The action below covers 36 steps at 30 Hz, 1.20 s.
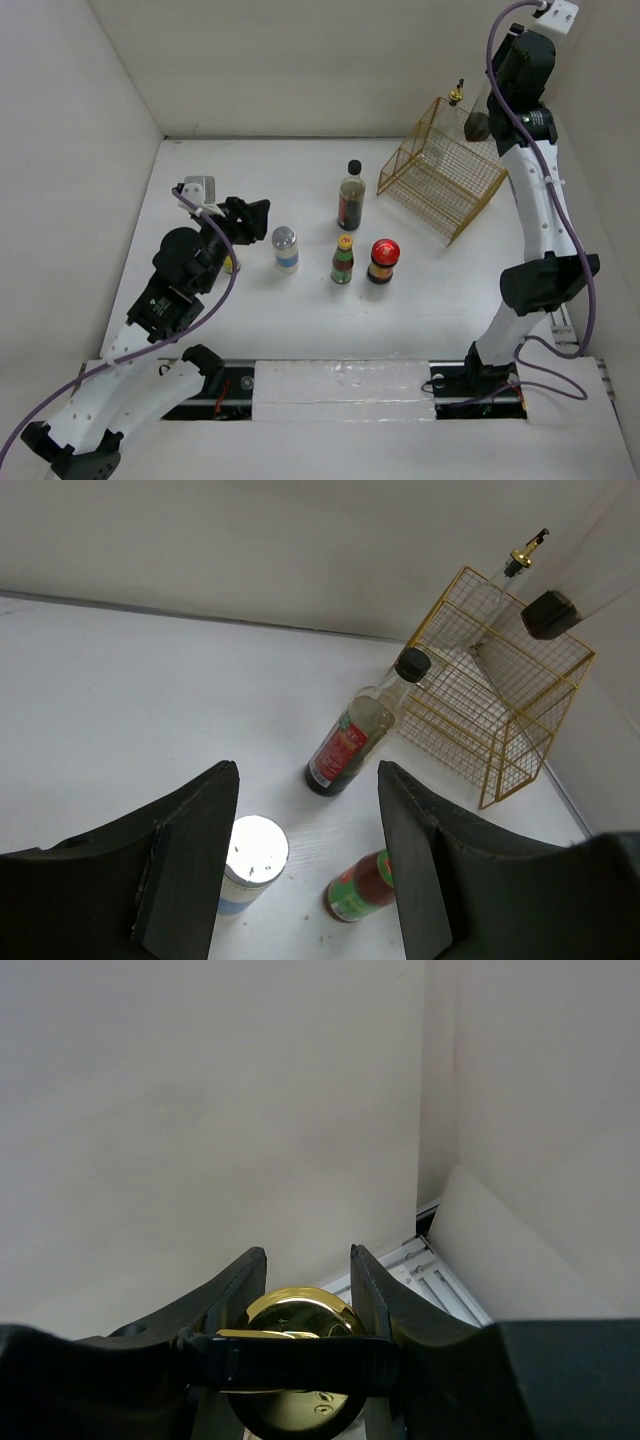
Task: Organize the condiment bottles
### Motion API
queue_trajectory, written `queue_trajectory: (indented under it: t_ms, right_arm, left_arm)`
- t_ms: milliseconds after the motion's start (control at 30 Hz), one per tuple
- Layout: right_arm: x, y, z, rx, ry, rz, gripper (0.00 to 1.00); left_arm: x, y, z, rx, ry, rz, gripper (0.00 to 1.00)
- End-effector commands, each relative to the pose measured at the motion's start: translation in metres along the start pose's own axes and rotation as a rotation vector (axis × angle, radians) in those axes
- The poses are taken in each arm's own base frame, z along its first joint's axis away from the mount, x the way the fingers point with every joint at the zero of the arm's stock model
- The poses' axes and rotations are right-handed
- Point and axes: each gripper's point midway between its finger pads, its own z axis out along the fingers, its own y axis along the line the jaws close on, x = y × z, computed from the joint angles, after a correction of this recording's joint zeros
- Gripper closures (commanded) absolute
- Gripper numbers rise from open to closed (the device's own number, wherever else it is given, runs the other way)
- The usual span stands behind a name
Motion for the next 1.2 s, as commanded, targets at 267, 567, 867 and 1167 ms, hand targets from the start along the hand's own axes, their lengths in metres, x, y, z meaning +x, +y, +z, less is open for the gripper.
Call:
queue_trajectory:
  t_ms: [267, 567, 867, 1167]
  right_arm:
    - [-0.036, -0.003, 0.009, -0.034, -0.155, 0.097, 1.00]
    - [-0.009, 0.005, 0.022, -0.144, -0.119, 0.083, 1.00]
    - [0.025, 0.016, 0.031, -0.321, -0.042, 0.080, 1.00]
    - [0.062, 0.006, 0.044, -0.400, 0.049, 0.096, 0.99]
  left_arm:
    - [-0.016, -0.003, 0.002, 0.004, -0.049, -0.010, 0.46]
    - [-0.013, -0.003, 0.004, 0.001, -0.041, -0.008, 0.46]
    - [-0.013, -0.003, 0.004, 0.001, -0.041, -0.008, 0.46]
    - [-0.015, -0.004, 0.004, 0.004, -0.049, -0.010, 0.46]
